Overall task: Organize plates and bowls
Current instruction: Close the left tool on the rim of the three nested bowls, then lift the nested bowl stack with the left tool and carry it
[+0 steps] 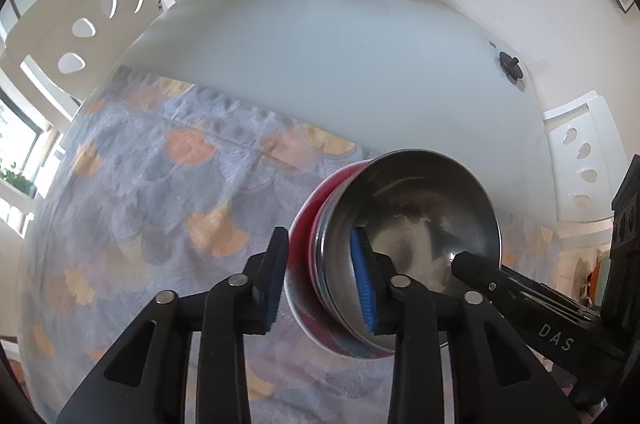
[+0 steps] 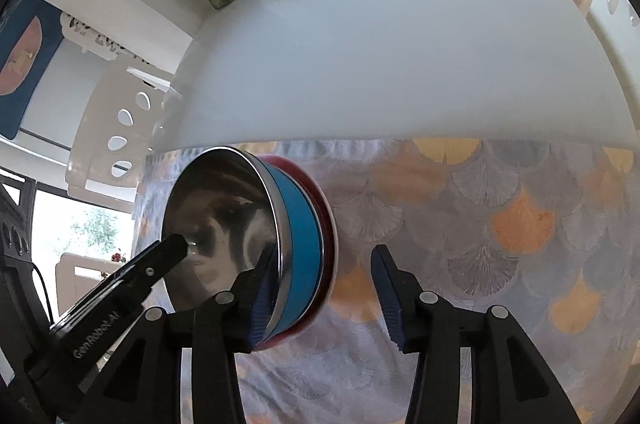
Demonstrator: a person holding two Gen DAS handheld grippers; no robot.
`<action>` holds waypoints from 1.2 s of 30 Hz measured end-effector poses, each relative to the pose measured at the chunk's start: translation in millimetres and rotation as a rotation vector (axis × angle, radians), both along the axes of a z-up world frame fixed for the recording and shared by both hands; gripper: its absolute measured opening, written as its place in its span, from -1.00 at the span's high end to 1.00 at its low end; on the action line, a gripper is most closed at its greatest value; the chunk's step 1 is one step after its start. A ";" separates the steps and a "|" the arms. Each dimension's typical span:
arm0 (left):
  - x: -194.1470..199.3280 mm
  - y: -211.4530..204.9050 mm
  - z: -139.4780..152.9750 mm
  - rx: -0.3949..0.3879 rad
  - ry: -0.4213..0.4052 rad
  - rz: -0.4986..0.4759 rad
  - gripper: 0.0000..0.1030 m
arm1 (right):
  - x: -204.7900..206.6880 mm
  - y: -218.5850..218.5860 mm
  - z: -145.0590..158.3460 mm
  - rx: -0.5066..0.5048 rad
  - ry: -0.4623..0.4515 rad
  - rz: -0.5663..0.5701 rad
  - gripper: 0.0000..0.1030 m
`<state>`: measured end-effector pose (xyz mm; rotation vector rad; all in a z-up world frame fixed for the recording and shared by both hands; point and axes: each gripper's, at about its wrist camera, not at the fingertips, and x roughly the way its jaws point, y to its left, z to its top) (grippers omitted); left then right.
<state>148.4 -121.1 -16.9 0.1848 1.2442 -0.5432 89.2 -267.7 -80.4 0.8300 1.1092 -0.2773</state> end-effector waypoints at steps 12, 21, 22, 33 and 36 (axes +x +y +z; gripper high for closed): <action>13.9 13.4 -14.2 -0.044 0.049 0.060 -0.72 | 9.7 4.8 -12.9 0.083 -0.026 -0.013 -0.34; 17.6 8.5 -38.2 -0.084 0.114 0.055 -0.39 | 13.3 4.5 -44.2 0.164 -0.001 -0.037 -0.34; 18.0 8.4 -41.9 -0.089 0.126 0.056 -0.32 | 13.6 4.4 -46.3 0.164 -0.003 -0.043 -0.34; 15.4 6.6 -55.3 -0.214 0.179 0.055 0.23 | 17.3 13.0 -52.9 0.224 -0.123 -0.048 0.00; 15.0 6.7 -54.7 -0.210 0.181 0.058 0.23 | 12.4 12.7 -49.8 0.205 -0.120 -0.045 0.04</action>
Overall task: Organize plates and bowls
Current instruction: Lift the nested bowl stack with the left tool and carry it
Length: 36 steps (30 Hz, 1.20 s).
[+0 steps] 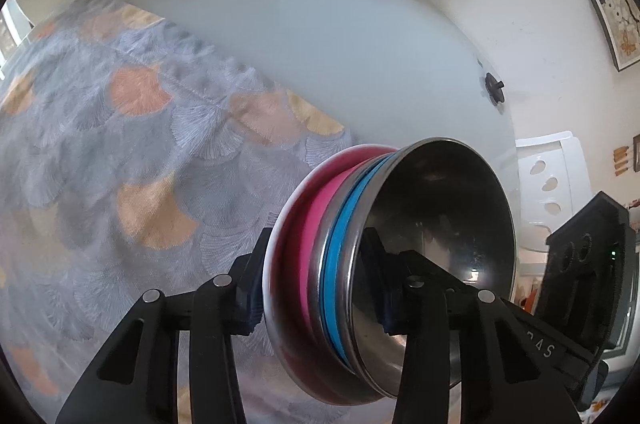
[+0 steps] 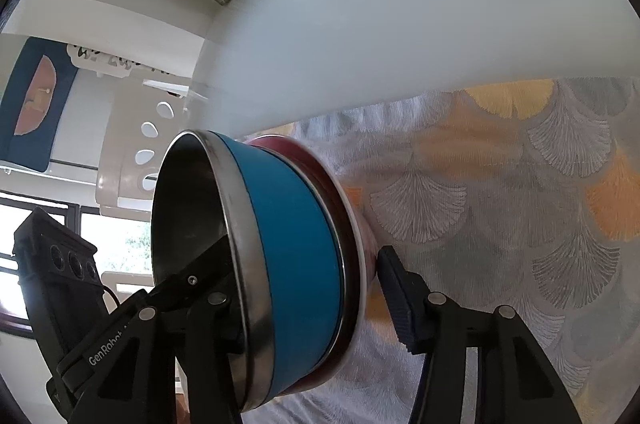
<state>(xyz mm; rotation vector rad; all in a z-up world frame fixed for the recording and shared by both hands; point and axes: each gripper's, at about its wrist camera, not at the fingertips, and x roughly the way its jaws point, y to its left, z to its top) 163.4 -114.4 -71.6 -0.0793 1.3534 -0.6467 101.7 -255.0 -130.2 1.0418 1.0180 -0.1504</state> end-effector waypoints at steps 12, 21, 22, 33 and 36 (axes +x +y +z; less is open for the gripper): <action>2.4 13.9 12.8 0.019 -0.057 -0.018 0.24 | 5.4 10.1 17.0 -0.053 -0.006 0.071 0.26; -0.6 33.4 41.7 0.007 -0.086 -0.010 0.27 | 9.0 25.9 44.3 -0.074 -0.029 0.106 0.26; -0.8 36.7 45.4 0.001 -0.078 0.005 0.27 | 8.4 27.8 47.4 -0.073 -0.031 0.108 0.26; -22.4 82.1 85.9 -0.019 -0.068 0.046 0.27 | -6.9 55.3 93.6 -0.070 -0.043 0.156 0.26; -33.5 97.1 95.7 -0.020 -0.068 0.053 0.27 | -15.4 67.7 103.3 -0.049 -0.044 0.169 0.26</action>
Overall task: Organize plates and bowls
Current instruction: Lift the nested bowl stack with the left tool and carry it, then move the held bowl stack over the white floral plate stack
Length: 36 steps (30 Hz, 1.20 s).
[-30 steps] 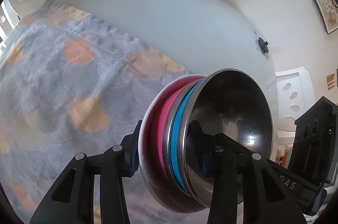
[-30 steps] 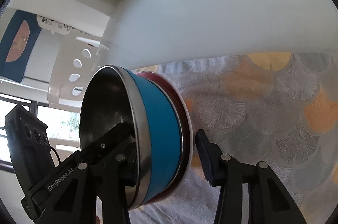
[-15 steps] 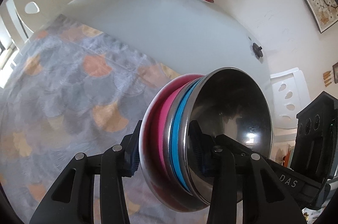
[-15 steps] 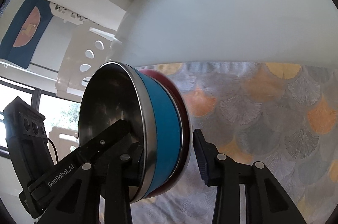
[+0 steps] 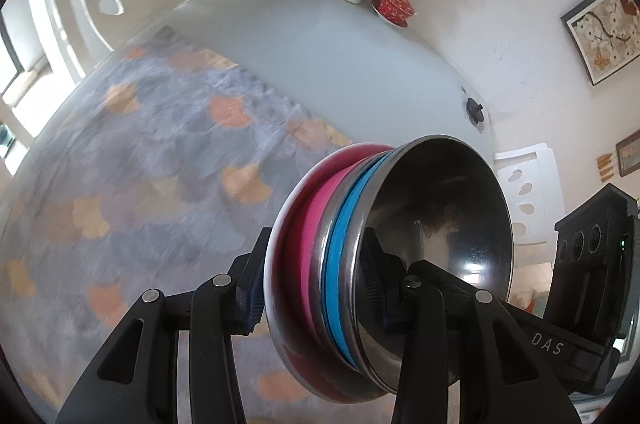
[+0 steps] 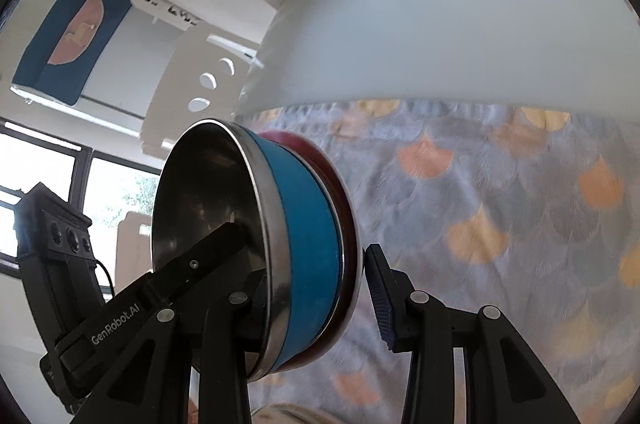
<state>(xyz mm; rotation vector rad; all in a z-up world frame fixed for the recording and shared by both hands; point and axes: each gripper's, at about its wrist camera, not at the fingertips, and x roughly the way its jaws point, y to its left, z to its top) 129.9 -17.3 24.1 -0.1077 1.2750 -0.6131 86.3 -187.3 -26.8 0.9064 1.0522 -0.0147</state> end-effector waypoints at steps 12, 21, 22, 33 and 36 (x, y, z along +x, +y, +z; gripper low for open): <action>-51.2 59.0 30.2 -0.015 -0.017 0.031 0.27 | -48.5 54.9 33.3 0.017 -0.001 0.054 0.26; -89.7 83.8 36.4 0.000 -0.028 0.024 0.27 | -87.5 85.5 43.3 0.012 0.008 0.071 0.26; -93.8 86.3 36.0 0.002 -0.031 0.023 0.27 | -91.5 89.3 43.2 0.008 0.013 0.078 0.26; -130.3 119.0 25.6 0.002 -0.012 0.040 0.27 | -131.1 120.4 31.0 0.037 0.050 0.107 0.26; -138.5 127.4 23.9 0.006 -0.010 0.042 0.27 | -138.6 129.2 30.4 0.032 0.055 0.121 0.26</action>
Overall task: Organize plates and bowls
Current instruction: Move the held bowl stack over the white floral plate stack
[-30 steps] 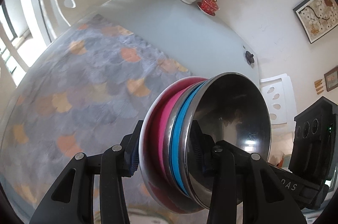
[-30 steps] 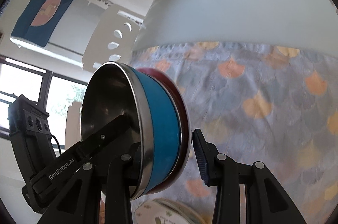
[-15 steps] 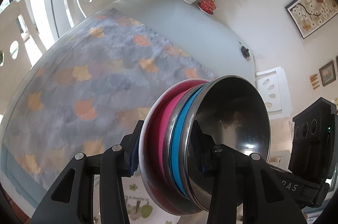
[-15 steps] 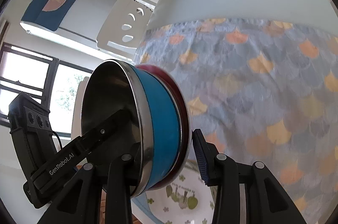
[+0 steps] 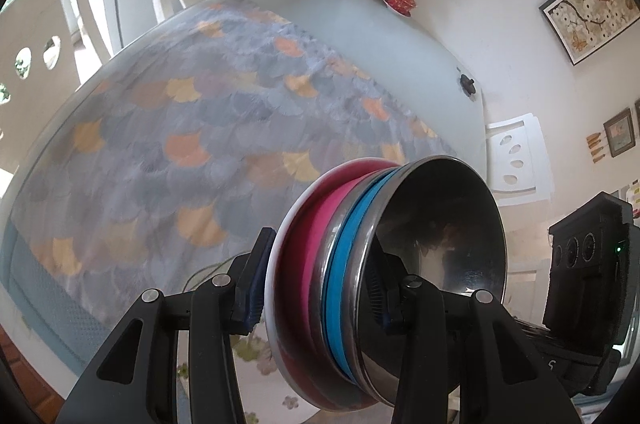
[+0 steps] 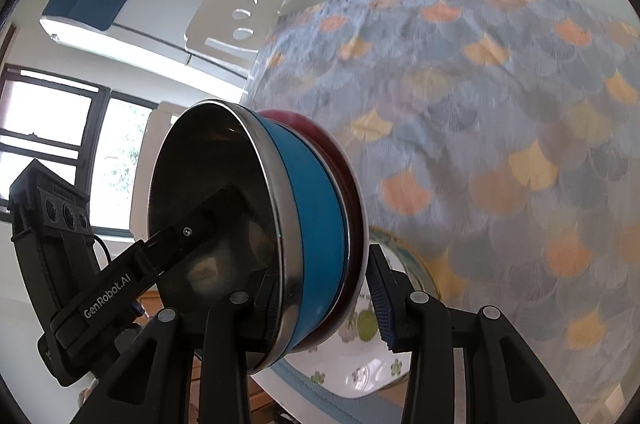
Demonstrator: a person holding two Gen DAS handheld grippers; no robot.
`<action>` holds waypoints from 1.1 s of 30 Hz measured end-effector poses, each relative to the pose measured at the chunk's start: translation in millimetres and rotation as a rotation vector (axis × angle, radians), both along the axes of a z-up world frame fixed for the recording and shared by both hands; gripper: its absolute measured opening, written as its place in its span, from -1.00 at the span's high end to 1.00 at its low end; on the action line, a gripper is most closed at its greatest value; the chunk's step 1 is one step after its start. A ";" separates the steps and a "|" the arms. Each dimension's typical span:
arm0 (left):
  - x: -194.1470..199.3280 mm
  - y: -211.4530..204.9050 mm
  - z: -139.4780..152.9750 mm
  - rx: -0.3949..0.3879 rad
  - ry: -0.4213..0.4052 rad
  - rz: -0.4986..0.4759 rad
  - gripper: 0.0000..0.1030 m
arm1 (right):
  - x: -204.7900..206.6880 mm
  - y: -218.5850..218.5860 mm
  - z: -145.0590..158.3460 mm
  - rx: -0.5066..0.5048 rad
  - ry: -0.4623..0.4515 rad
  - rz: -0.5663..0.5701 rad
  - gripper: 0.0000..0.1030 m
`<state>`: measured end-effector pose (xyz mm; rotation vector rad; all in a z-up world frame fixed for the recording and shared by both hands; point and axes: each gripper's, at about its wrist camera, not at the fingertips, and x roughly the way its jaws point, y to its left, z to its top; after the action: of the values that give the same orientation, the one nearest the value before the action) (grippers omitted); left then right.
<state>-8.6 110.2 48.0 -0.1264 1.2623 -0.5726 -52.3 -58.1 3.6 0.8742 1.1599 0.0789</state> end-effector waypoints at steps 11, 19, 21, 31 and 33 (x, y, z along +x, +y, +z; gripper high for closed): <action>-24.3 24.2 -8.0 0.005 0.013 0.006 0.27 | -23.6 25.2 -8.4 0.011 0.026 0.031 0.26; -36.1 38.4 -22.0 0.003 0.042 0.010 0.27 | -34.9 39.1 -15.6 0.004 0.054 0.051 0.26; -38.3 40.7 -25.0 0.007 0.048 0.010 0.27 | -37.2 41.7 -18.9 0.009 0.061 0.055 0.26; -46.7 49.5 -45.1 0.039 0.072 0.000 0.25 | -39.8 54.1 -33.6 0.010 0.096 0.076 0.26; -47.6 50.2 -49.1 0.039 0.075 -0.006 0.25 | -39.0 55.1 -36.6 0.006 0.105 0.082 0.26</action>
<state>-56.2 160.4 -1.1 -0.1125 1.3458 -0.5521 -91.3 -3.0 -33.0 0.8440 1.2940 0.1040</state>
